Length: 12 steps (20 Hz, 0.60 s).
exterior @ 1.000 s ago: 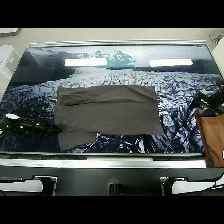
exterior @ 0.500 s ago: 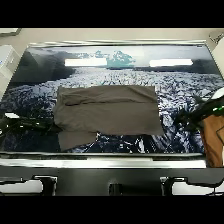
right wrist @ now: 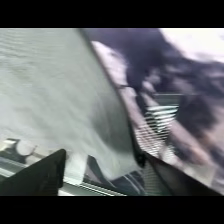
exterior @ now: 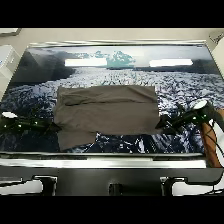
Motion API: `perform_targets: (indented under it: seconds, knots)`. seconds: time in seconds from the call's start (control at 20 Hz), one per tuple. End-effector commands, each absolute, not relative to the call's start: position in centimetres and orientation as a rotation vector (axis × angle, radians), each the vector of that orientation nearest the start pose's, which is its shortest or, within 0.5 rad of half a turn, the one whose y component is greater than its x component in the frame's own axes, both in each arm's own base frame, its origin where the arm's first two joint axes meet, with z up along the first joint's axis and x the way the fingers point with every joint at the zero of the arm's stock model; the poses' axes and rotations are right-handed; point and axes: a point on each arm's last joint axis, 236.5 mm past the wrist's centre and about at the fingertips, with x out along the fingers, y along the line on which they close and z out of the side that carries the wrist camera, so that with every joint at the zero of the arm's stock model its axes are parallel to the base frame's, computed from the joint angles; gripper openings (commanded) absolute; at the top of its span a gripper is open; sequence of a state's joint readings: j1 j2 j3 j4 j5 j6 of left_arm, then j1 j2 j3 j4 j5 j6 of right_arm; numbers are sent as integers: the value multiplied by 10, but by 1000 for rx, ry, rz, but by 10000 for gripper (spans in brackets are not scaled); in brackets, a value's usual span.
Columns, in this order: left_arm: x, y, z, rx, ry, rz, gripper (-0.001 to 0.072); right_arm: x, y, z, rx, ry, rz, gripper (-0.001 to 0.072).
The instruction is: Fold the clothes and pants, and hang the long-sleeved shirts on hangers.
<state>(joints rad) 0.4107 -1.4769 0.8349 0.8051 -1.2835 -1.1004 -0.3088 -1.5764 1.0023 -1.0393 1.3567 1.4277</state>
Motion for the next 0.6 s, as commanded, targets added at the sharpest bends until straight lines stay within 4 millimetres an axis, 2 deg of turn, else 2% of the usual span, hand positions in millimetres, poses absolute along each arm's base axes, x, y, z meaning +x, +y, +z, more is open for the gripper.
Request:
perform_targets:
  seconds: [0.0, 0.05, 0.15, 0.25, 0.35, 0.4, 0.45, 0.5, 0.55]
  knots:
    - [305, -40, -84, -833, 1493, -377, 27, 296, 38, -108, 787, 1748, 196, 442]
    - [305, -40, -84, -836, 1495, -377, 27, 293, 40, -108, 789, 1755, 211, 366]
    - [303, -41, -83, -838, 1501, -385, 27, 292, 47, -107, 768, 1762, 234, 50]
    - [304, -42, -76, -833, 1502, -405, 26, 296, 57, -105, 721, 1757, 264, 45]
    - [322, -37, -51, -787, 1430, -428, 25, 314, 61, -87, 671, 1725, 309, 45]
    - [340, -35, -27, -766, 1351, -442, 25, 333, 58, -67, 637, 1675, 333, 45]
    - [361, -30, 5, -729, 1247, -452, 25, 356, 53, -41, 595, 1594, 348, 45]
    - [384, -25, 49, -669, 1118, -460, 25, 386, 45, -2, 535, 1472, 352, 45]
    - [403, -18, 101, -588, 978, -460, 25, 413, 36, 43, 464, 1331, 346, 45]
